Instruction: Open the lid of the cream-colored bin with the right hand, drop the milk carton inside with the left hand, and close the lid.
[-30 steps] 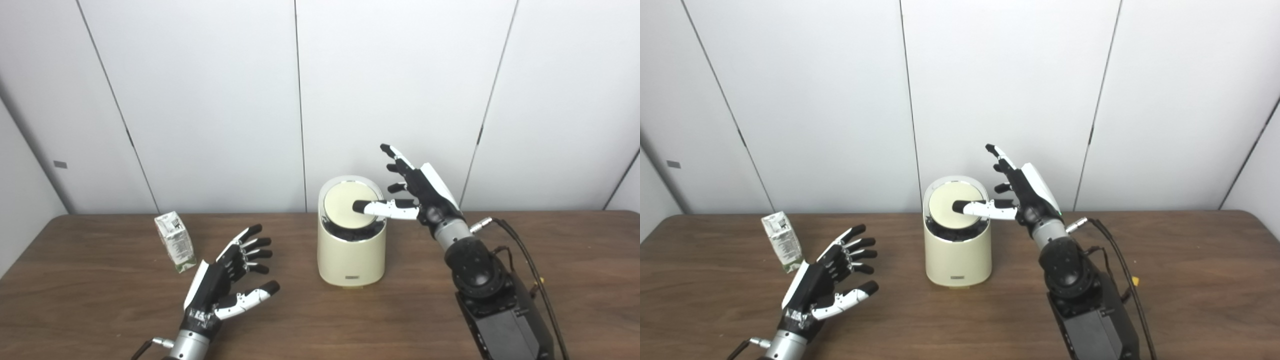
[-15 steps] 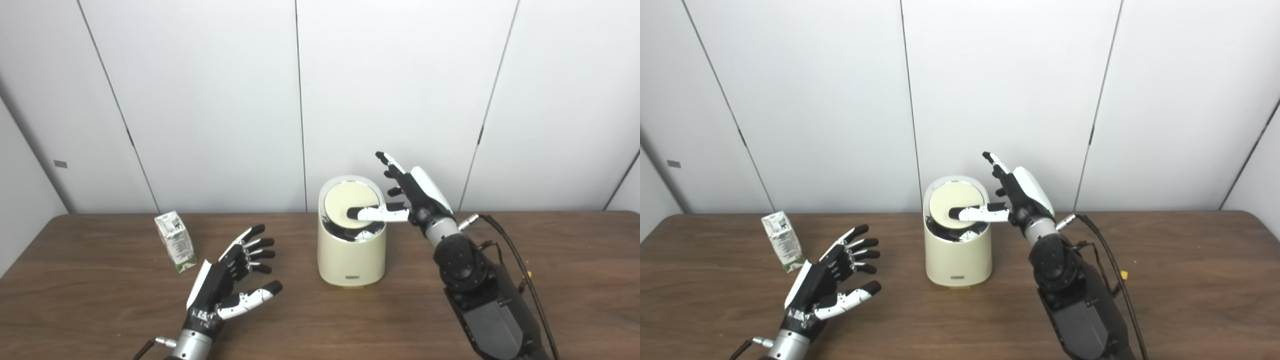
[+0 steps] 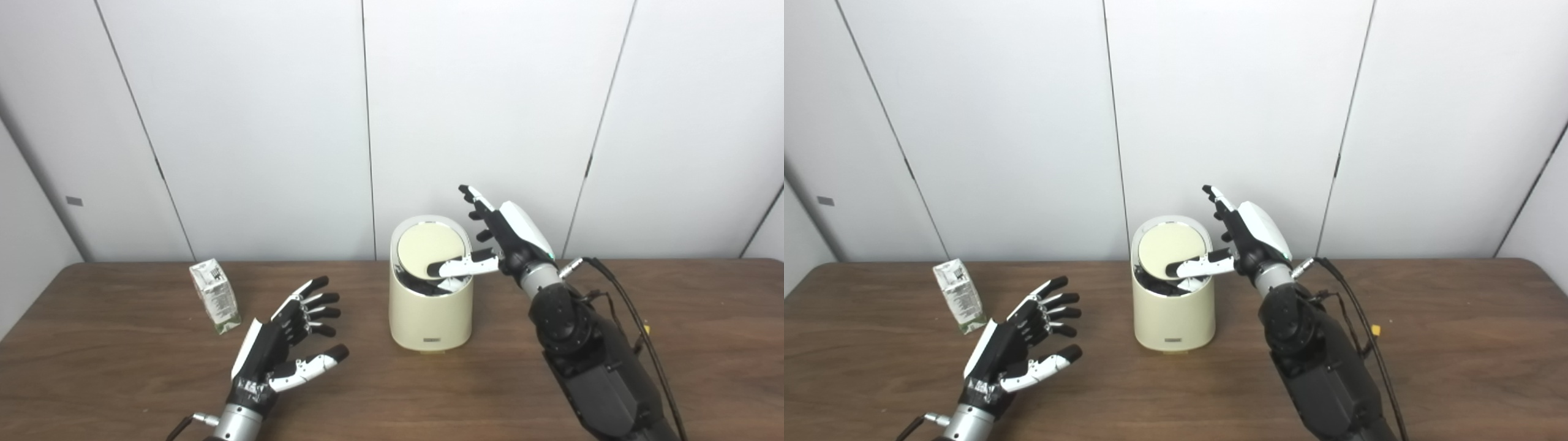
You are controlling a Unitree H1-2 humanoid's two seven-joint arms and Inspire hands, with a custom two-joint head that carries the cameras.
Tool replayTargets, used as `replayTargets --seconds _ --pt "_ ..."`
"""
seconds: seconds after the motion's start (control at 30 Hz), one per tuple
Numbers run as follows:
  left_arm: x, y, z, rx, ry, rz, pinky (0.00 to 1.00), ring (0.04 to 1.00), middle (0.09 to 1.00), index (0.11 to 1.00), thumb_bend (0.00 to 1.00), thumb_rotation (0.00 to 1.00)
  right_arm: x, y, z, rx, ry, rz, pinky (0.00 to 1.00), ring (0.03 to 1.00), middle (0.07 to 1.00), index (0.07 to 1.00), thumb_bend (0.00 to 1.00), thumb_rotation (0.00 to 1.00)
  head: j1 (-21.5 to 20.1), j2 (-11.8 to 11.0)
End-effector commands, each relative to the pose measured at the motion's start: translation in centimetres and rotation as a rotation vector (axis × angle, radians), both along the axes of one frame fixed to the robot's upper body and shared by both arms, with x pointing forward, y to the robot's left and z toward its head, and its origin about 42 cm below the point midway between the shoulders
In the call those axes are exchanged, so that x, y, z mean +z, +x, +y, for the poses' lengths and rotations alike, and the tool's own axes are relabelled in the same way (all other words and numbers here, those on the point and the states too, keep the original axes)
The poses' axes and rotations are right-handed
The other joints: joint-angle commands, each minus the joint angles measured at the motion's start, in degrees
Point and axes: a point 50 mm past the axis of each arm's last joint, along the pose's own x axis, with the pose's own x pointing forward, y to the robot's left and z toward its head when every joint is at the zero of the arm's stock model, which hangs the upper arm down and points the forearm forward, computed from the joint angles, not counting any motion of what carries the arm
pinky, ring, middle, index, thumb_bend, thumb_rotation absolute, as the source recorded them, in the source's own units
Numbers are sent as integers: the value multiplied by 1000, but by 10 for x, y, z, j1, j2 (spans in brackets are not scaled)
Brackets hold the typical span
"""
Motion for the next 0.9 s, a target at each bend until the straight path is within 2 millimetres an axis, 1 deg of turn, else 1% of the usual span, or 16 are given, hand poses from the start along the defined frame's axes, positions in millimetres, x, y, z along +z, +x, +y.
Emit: replayTargets --seconds 0.0,0.13,0.23,0.4,0.43,0.57,0.73,0.87 --pt "2 -1 -7 -12 -20 -18 625 741 808 921 731 190 32 6 5 8 -44 -123 709 868 937 961 891 330 1 0" --pt "2 -2 -7 -11 -15 -18 623 735 806 922 729 196 31 5 7 -2 -111 -130 734 890 952 965 881 320 0 2" --pt "3 -2 -8 -14 -15 -17 620 734 807 920 726 190 32 4 8 -9 -155 -129 719 895 961 967 877 304 1 3" --pt "4 -4 -8 -16 -16 -15 615 733 807 920 720 181 31 2 14 -36 -291 -127 653 853 960 957 862 238 3 5" --pt "4 -4 -8 -16 -16 -15 614 733 806 921 720 181 29 2 16 -40 -321 -127 652 847 960 953 858 232 1 0" --pt "3 -4 -9 -24 -14 -14 611 732 811 922 710 161 22 7 22 -52 -410 -117 702 860 961 949 845 191 2 -1" --pt "4 -4 -11 -24 -17 -12 615 730 810 922 709 153 14 14 26 -65 -485 -75 759 883 962 940 849 174 4 -2" --pt "5 -3 -12 -24 -18 -14 614 724 805 923 706 151 13 17 26 -65 -488 -36 742 873 952 930 849 155 4 -1"
